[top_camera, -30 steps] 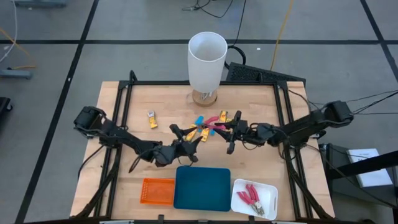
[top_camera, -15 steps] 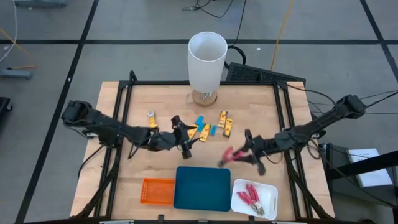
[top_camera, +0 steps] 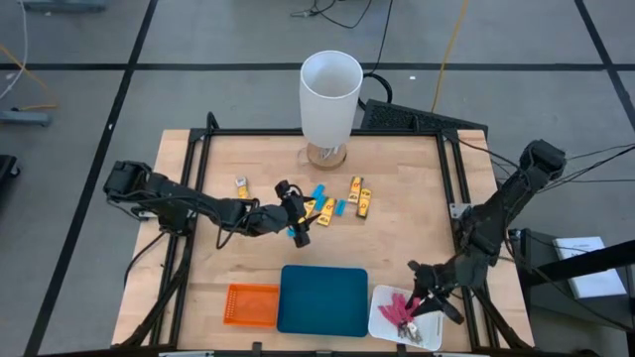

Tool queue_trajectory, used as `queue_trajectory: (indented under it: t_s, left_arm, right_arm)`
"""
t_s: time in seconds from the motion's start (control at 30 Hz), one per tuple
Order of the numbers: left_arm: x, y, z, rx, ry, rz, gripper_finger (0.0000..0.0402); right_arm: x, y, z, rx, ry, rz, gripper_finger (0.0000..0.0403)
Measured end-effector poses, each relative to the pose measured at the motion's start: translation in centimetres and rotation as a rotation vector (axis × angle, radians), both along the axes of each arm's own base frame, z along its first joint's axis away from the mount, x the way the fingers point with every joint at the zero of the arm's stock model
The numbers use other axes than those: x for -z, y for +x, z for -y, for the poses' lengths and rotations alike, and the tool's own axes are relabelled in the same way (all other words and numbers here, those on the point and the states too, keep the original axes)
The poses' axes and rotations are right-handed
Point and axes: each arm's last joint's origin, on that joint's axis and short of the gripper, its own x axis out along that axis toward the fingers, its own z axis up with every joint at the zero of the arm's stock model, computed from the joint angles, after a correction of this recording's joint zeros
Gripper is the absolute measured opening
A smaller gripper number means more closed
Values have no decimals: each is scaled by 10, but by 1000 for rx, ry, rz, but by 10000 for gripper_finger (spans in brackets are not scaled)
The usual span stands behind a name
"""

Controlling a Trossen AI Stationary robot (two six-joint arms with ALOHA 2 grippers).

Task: Pick & Place School Supplies
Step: Put the pink hole puncher into the white bin

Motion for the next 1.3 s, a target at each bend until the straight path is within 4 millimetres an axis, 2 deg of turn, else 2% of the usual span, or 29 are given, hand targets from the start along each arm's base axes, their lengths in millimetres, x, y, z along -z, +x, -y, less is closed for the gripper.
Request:
queue_trajectory:
  t_s: [0.27, 0.5, 0.67, 0.77, 1.07, 1.3]
  left_arm:
    - [0, 0, 0, 0, 0, 0, 230]
    - [0, 0, 0, -1, 0, 0, 230]
    - [0, 0, 0, -1, 0, -2, 230]
    - [0, 0, 0, 0, 0, -3, 230]
    - [0, 0, 0, 0, 2, -7, 230]
    - [0, 0, 0, -1, 2, -7, 230]
  right_arm:
    - [11, -2, -10, 41, 38, -102, 79]
    - [18, -4, -8, 26, -41, -128, 76]
    - [25, -9, -7, -43, -61, -239, 76]
    - [26, -9, -6, -24, -41, -279, 79]
    - [25, -7, -6, 29, -34, -252, 98]
    - [27, -6, -2, 90, -101, -210, 112]
